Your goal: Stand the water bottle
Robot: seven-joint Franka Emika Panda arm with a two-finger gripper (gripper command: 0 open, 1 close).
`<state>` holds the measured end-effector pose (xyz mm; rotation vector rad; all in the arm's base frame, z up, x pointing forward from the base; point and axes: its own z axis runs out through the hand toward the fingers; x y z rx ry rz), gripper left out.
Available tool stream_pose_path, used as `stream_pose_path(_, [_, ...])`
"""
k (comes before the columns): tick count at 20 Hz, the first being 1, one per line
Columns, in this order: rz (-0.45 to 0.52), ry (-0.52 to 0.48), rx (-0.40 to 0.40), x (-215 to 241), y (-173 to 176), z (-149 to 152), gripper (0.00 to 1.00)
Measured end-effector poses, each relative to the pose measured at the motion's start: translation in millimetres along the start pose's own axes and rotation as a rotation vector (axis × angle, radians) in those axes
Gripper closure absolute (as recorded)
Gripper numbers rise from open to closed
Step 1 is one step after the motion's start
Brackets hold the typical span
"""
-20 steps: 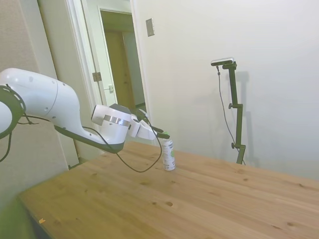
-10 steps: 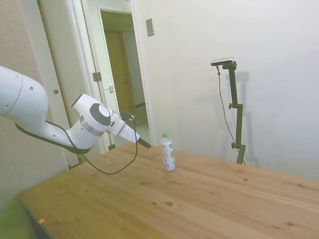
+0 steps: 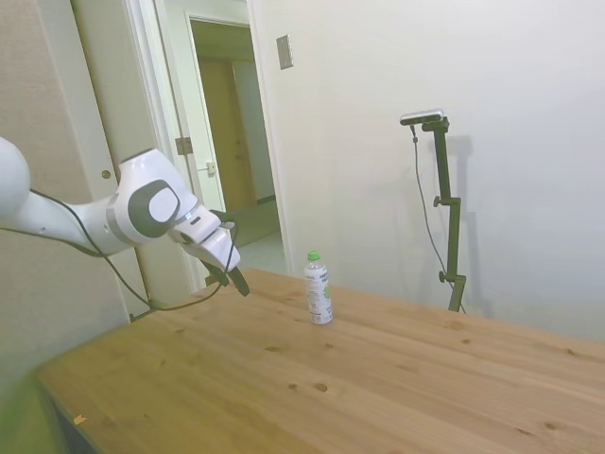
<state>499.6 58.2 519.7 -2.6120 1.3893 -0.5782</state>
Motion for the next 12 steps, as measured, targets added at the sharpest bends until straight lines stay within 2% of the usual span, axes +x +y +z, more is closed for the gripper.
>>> stream_pose_path(3, [-0.029,-0.054,-0.044,20,26,-15,0.00])
stream_pose_path(7, [-0.058,-0.091,-0.097,9,39,-6,0.00])
stream_pose_path(12, [-0.059,-0.129,-0.109,9,65,-8,0.00])
